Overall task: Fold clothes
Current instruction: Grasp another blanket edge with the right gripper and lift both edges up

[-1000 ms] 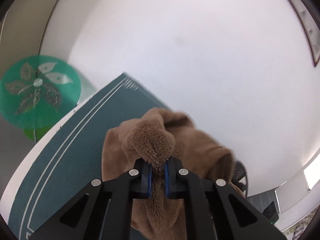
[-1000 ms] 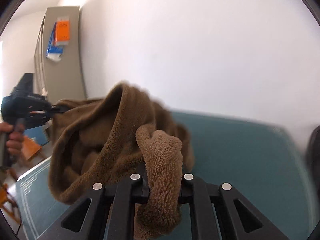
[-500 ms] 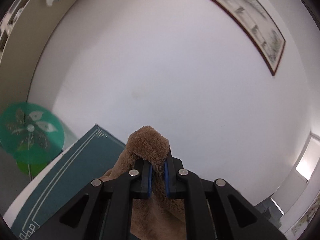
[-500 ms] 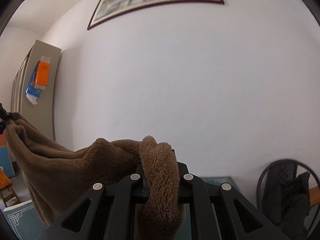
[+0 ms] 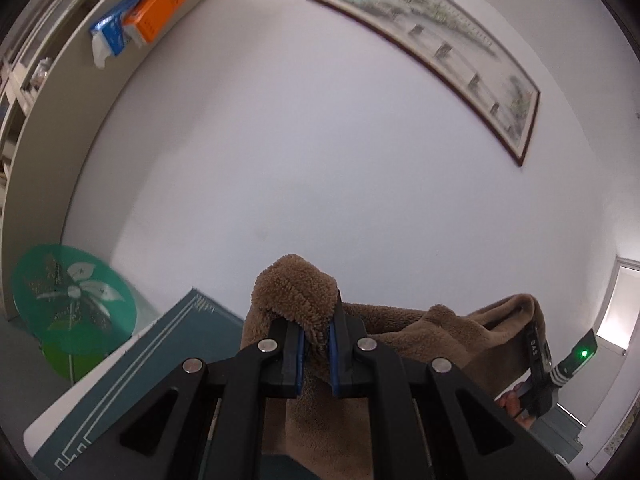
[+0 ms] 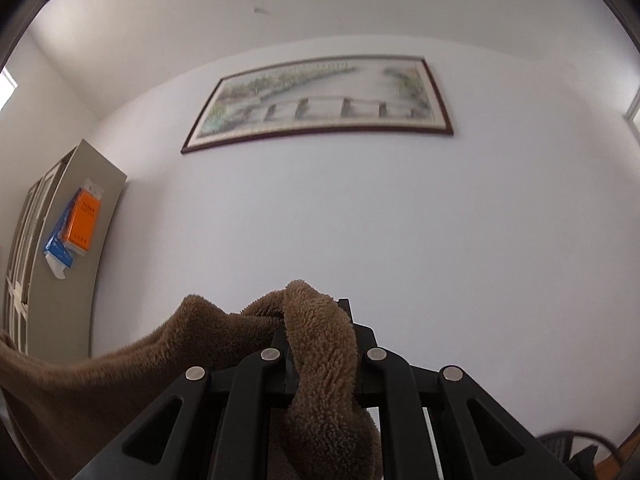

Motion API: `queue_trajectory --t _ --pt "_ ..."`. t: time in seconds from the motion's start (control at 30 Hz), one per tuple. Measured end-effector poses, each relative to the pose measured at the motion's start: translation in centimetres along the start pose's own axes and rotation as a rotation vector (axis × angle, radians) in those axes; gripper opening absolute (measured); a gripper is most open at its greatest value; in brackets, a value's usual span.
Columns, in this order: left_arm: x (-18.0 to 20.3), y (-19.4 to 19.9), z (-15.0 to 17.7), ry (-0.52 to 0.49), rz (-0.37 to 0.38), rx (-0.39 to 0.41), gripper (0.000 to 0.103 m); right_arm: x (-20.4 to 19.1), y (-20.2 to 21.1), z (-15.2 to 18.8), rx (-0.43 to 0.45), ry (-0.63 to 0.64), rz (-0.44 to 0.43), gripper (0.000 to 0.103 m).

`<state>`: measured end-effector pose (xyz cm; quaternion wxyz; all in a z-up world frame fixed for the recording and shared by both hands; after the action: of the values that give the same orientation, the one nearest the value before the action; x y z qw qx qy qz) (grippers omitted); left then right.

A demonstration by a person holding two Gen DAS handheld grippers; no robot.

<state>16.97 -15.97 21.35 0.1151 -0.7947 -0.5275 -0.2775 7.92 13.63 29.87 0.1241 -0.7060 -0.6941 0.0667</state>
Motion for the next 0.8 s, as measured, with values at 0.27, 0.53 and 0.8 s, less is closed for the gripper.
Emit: queue_trajectory --t 0.27,0.53,0.8 --pt "3.2 3.9 2.0 -0.116 0.044 -0.003 0.015 2.4 7.6 -5.9 0.164 -0.02 0.034 0.012" --pt "0.9 0.0 12.8 -0.162 0.031 -0.298 0.042 1.9 10.3 -7.2 0.177 -0.059 -0.108 0.012" --pt "-1.9 0.2 14.5 -0.203 -0.026 -0.302 0.055 0.6 9.7 -4.3 0.091 -0.026 -0.171 0.012"
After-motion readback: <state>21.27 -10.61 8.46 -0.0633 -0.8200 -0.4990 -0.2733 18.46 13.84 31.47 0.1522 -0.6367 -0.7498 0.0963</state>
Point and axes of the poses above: each gripper's, at about its wrist camera, not at the fingertips, and y roughly against the way its jaws point, x to its right, z to its underside, the point moved 6 cm from there along -y, roughly the way its jaws point, and after that the axes turned 7 degrees about -x, right-handed, at the moved point
